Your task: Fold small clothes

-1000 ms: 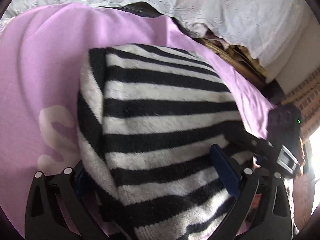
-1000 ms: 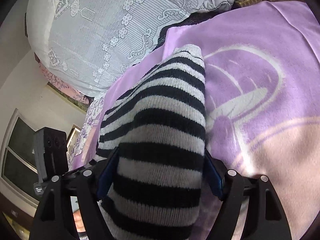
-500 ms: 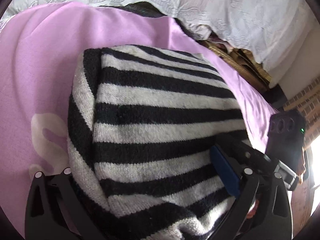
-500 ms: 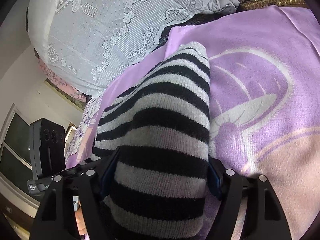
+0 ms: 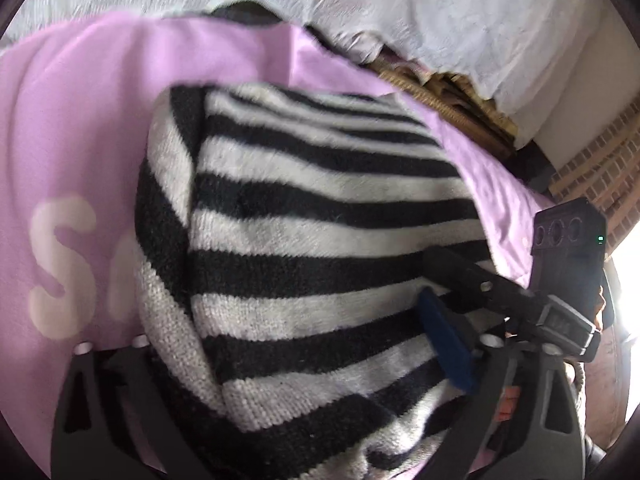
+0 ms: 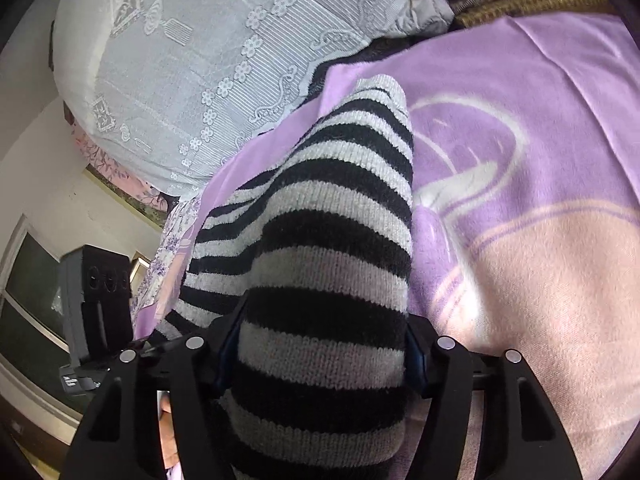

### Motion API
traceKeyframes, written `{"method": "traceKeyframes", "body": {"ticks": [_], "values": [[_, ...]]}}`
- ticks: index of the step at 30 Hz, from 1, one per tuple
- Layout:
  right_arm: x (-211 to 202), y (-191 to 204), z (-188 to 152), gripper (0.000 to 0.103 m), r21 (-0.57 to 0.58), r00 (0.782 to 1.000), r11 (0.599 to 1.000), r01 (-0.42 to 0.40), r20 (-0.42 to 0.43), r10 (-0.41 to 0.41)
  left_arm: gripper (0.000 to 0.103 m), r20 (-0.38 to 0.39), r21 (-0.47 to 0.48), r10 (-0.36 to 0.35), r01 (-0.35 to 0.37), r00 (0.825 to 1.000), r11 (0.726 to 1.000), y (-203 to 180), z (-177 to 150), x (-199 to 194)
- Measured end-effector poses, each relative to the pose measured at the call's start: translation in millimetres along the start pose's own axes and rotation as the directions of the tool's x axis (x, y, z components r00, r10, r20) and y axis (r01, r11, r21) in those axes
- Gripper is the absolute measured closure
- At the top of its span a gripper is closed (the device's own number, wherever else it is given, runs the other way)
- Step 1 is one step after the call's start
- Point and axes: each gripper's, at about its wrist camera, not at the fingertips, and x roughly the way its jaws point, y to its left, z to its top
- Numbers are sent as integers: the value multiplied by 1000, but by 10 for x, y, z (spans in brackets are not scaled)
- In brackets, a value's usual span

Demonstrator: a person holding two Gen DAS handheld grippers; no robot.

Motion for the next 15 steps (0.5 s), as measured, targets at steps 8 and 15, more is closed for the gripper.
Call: {"method": "traceKeyframes", "body": {"ticks": [8, 15], "values": [[24, 2, -34, 36, -14, 1000, 1000, 2, 10, -2, 9, 7, -8, -23, 23, 1000, 1000, -2, -4, 1], [-138, 111, -121, 40, -57, 997, 997, 51, 59, -48, 27, 78, 57, 17, -22, 997, 998, -207, -154, -177]]}}
